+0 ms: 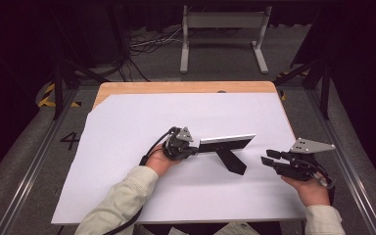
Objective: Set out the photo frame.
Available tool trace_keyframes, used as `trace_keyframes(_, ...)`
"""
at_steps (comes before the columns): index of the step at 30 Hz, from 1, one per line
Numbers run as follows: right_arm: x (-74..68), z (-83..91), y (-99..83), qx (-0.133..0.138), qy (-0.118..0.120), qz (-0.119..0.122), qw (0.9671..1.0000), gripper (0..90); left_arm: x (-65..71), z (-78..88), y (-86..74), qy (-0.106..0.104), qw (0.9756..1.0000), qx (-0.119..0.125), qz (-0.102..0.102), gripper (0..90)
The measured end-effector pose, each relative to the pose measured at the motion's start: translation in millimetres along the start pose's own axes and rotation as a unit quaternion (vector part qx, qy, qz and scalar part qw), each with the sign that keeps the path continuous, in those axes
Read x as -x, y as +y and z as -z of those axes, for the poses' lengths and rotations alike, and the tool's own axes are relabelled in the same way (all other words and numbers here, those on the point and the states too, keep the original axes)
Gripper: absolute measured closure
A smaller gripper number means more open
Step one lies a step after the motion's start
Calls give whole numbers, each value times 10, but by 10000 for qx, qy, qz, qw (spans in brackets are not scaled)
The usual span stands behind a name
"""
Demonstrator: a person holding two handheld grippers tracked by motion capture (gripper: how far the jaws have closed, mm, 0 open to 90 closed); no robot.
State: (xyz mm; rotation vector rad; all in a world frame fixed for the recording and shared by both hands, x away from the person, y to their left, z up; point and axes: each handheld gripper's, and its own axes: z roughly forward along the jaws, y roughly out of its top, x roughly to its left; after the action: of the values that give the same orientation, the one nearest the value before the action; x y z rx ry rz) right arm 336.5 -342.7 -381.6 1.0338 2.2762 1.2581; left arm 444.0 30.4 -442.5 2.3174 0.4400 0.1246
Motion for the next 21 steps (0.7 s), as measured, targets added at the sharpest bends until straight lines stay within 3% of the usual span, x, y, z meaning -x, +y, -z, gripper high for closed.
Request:
trace_keyframes(9,-9,-8,9,-91,-71,98,9999,608,106,-21,31,-313,9991,-208,-172,900)
trace_keyframes(21,4,41,15,-59,-158,94,9998,610,370,-83,126,-710,9947,-510,-540,900)
